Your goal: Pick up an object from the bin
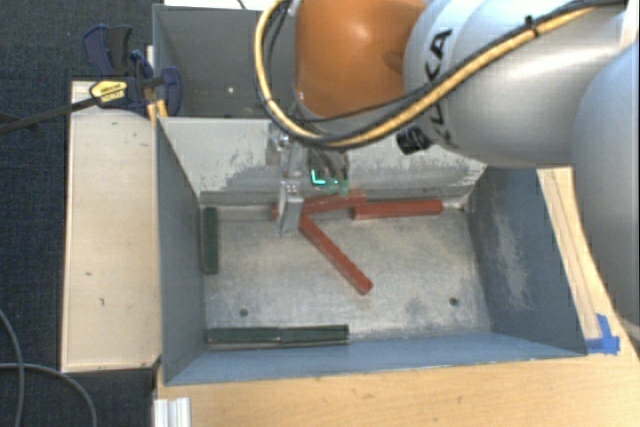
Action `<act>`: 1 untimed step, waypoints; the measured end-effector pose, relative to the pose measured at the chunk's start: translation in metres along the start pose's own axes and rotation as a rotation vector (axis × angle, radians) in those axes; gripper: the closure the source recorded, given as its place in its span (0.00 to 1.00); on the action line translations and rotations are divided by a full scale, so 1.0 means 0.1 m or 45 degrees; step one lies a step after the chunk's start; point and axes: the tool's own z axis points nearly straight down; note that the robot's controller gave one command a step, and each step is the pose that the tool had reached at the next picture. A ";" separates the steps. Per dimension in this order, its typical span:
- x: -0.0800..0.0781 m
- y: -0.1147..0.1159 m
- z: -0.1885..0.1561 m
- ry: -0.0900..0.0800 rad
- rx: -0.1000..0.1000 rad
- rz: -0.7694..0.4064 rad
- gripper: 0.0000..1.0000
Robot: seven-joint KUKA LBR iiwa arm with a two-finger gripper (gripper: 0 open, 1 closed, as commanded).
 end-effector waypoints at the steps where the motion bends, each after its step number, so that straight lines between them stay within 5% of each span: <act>1: -0.04 -0.51 1.13 0.000 0.003 -0.210 0.00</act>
Offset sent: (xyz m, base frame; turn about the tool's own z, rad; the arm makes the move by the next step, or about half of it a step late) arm 0.0042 -0.0484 -0.1091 -0.1674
